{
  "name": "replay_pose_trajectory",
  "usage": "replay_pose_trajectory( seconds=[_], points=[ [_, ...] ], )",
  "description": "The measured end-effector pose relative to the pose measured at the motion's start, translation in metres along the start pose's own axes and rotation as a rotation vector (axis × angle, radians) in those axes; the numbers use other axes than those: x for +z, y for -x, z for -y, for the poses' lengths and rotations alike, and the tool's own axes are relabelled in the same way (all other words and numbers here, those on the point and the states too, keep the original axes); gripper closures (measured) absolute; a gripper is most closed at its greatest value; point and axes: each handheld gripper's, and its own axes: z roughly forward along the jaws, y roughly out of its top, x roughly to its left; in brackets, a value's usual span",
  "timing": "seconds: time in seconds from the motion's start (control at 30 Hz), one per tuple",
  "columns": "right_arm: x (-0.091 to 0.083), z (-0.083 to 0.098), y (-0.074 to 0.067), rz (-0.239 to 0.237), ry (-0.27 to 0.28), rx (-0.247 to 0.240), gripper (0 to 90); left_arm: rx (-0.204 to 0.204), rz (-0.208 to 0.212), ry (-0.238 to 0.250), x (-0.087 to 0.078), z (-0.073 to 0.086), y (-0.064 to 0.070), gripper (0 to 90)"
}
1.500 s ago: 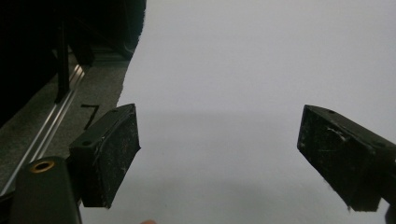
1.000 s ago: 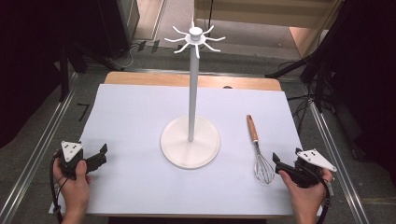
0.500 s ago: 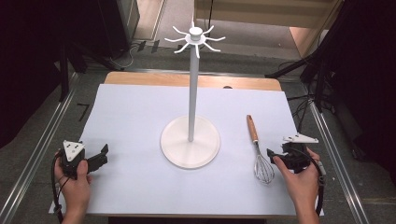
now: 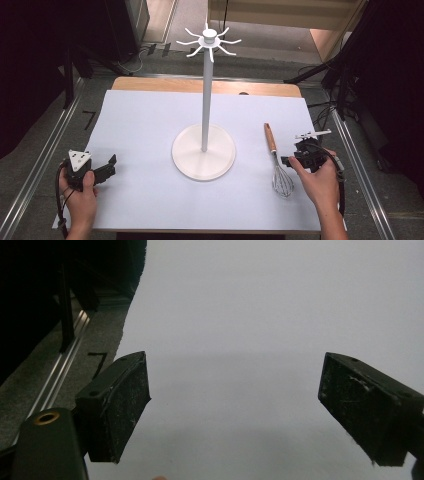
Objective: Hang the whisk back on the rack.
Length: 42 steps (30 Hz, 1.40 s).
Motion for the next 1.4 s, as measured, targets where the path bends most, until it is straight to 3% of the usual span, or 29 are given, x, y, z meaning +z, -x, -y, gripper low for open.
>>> replay_pose_trajectory(
  seconds=[0.1, 0.27, 0.37, 0.9, 1.4],
  points=[
    [0.003, -0.007, -0.002, -0.045, -0.071, 0.016, 50.2, -0.001, -0.001, -0.003, 0.0, 0.0, 0.0, 14.0],
    [0.007, -0.015, -0.003, -0.095, -0.133, 0.057, 56.1, 0.005, 0.001, -0.01, 0.001, -0.001, 0.001, 14.0],
    [0.01, -0.018, -0.004, -0.091, -0.165, 0.065, 58.1, 0.021, -0.004, -0.016, 0.002, -0.001, 0.002, 14.0],
    [0.033, -0.025, -0.005, -0.089, -0.291, 0.115, 63.7, 0.03, -0.002, -0.023, 0.002, -0.001, 0.003, 14.0],
    [0.043, -0.03, -0.012, -0.061, -0.313, 0.121, 78.3, 0.038, 0.0, -0.026, 0.003, -0.001, 0.004, 14.0]
  ],
)
